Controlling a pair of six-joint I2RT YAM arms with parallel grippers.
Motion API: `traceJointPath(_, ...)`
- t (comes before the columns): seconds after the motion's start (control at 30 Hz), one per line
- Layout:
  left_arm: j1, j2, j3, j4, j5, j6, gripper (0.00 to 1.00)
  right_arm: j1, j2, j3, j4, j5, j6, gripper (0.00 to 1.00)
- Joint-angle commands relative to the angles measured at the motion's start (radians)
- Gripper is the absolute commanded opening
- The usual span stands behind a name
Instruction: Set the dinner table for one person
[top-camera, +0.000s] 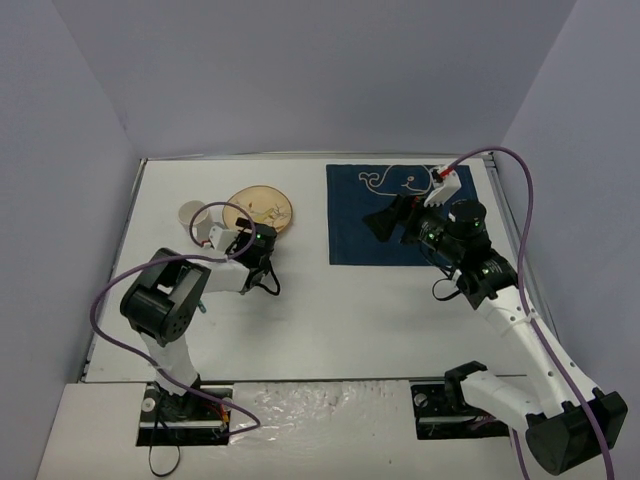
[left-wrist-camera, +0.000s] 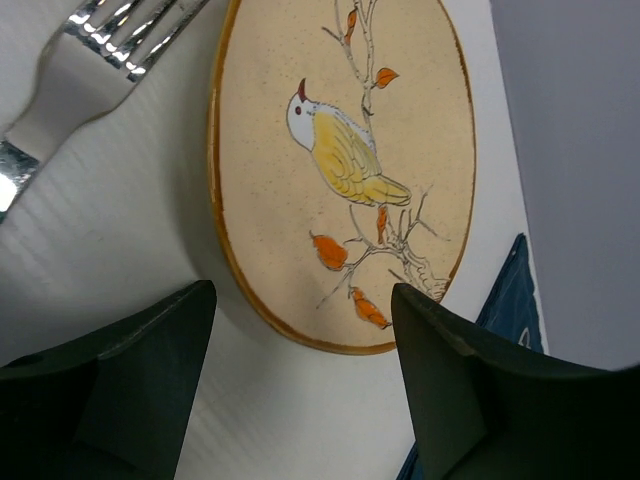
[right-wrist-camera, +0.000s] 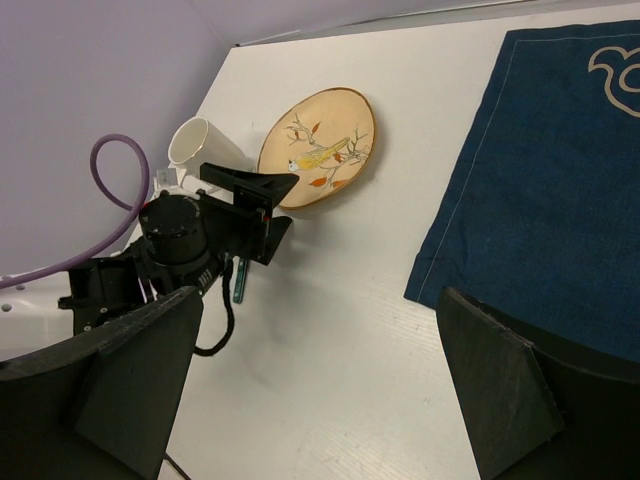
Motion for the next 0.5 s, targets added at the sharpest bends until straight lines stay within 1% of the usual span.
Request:
traceJointPath(0.0,0.007,0.027,0.019,0.007,-0.025,-0.076,0.57,0.01,-0.015,0.01,0.076,-0.009,-0.03,1.0)
traceJointPath(0.13,0.008,0.042,0.014,0.001,-0.04,-0.118,0.38,0.012,-0.015,0.005,0.073,-0.008,-0.039,1.0)
traceJointPath(0.2,0.008,0.049,0.014,0.006,-0.044,-0.125,0.27,0.014,-0.017,0.005,0.073,-0.011,-0.039,1.0)
traceJointPath(0.37,0.004,0.034,-0.003,0.018,-0.037,-0.128,0.04,0.017,-0.023,0.0,0.068,-0.006,-0.055,1.0)
traceJointPath(0.4,0.002,0.023,-0.011,0.021,-0.035,-0.12,0.01,0.017,-0.024,0.001,0.066,-0.005,-0.057,1.0)
traceJointPath(0.47,-0.004,-0.008,-0.03,0.027,-0.032,-0.099,0.0,0.019,-0.027,0.003,0.065,-0.003,-0.06,1.0)
